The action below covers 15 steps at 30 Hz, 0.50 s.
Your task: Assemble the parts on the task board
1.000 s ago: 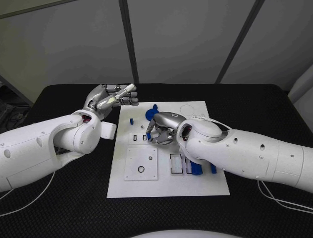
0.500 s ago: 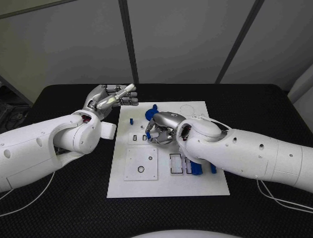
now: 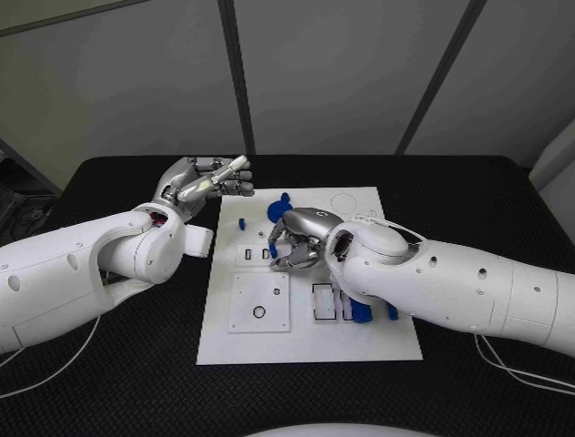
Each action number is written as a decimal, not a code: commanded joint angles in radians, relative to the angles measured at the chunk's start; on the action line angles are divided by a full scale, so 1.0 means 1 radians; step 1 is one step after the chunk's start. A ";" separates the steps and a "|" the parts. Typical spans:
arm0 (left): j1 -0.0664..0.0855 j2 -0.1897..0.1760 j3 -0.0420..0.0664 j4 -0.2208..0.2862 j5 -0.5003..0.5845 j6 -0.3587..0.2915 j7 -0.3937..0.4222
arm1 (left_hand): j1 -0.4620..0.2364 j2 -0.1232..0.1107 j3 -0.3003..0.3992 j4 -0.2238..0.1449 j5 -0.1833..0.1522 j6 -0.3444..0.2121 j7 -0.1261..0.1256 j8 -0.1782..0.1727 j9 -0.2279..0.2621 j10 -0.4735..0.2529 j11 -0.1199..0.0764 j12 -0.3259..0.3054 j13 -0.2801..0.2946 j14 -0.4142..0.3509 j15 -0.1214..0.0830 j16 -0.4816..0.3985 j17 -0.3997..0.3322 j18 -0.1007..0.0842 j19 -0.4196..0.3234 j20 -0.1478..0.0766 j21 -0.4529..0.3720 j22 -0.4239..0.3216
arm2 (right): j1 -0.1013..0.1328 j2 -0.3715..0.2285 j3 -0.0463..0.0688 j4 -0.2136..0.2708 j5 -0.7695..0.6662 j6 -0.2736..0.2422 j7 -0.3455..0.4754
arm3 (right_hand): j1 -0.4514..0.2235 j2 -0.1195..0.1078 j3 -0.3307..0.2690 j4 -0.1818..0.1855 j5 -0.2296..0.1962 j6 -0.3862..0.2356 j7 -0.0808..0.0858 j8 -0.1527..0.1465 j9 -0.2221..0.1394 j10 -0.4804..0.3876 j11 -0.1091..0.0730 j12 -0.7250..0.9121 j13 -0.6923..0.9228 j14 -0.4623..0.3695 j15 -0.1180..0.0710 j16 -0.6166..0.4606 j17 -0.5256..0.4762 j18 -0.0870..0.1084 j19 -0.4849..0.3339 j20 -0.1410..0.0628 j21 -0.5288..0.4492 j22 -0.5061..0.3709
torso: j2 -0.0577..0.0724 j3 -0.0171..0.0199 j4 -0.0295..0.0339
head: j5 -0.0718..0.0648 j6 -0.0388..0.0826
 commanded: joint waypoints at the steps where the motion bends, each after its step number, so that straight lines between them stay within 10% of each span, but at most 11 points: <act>1: 0.001 -0.002 0.001 -0.003 -0.050 0.027 -0.035 | -0.014 0.005 -0.008 0.002 -0.005 0.024 -0.004 0.007 0.002 0.041 -0.011 0.017 0.006 0.043 -0.013 0.022 0.014 -0.006 0.027 -0.008 0.020 0.009 | 0.001 -0.017 0.000 0.022 0.004 -0.120 0.052 | 0.014 -0.004 -0.014 0.004 0.003 -0.009 -0.001 -0.003 0.000 -0.007 0.000 -0.004 0.014 0.095 0.006 -0.001 0.221 -0.006 0.001 0.008 -0.007 -0.003 | -0.001 0.0006 -0.0004 | 0.001 0.000; 11: 0.002 -0.021 0.001 -0.013 -0.265 0.096 -0.224 | -0.058 -0.026 -0.053 0.030 -0.001 0.095 -0.064 0.028 0.011 0.220 -0.085 0.114 0.079 0.262 -0.096 0.326 0.197 -0.010 0.183 -0.092 0.197 0.105 | 0.006 -0.175 0.012 0.141 0.214 -0.225 0.302 | 0.078 0.015 -0.035 0.005 0.033 -0.011 -0.007 0.009 0.002 -0.038 -0.005 -0.035 -0.024 0.082 0.001 -0.024 0.173 0.011 -0.053 0.005 -0.051 -0.079 | -0.012 -0.0001 -0.0106 | 0.013 0.005; 13: 0.002 -0.024 0.001 -0.017 -0.328 0.129 -0.287 | -0.088 -0.029 -0.070 0.049 0.001 0.108 -0.076 0.036 0.017 0.251 -0.096 0.159 0.115 0.273 -0.110 0.510 0.359 -0.010 0.204 -0.106 0.246 0.136 | 0.009 -0.205 0.022 0.160 0.262 -0.217 0.319 | 0.087 0.020 -0.036 0.002 0.043 0.007 -0.009 0.020 0.006 -0.054 -0.007 -0.052 -0.042 0.074 -0.001 -0.038 0.146 0.018 -0.075 0.004 -0.070 -0.109 | -0.017 0.0017 -0.0120 | 0.018 0.005; 15: 0.004 -0.028 0.001 -0.020 -0.408 0.170 -0.367 | -0.103 -0.024 -0.085 0.070 0.011 0.106 -0.085 0.053 0.031 0.226 -0.105 0.243 0.196 0.251 -0.116 0.841 0.674 -0.012 0.225 -0.136 0.346 0.203 | 0.014 -0.239 0.030 0.178 0.323 -0.207 0.332 | 0.088 0.025 -0.039 0.003 0.045 0.029 -0.014 0.034 0.009 -0.068 -0.012 -0.069 -0.062 0.068 -0.004 -0.051 0.123 0.024 -0.095 0.001 -0.089 -0.138 | -0.020 0.0027 -0.0132 | 0.020 0.004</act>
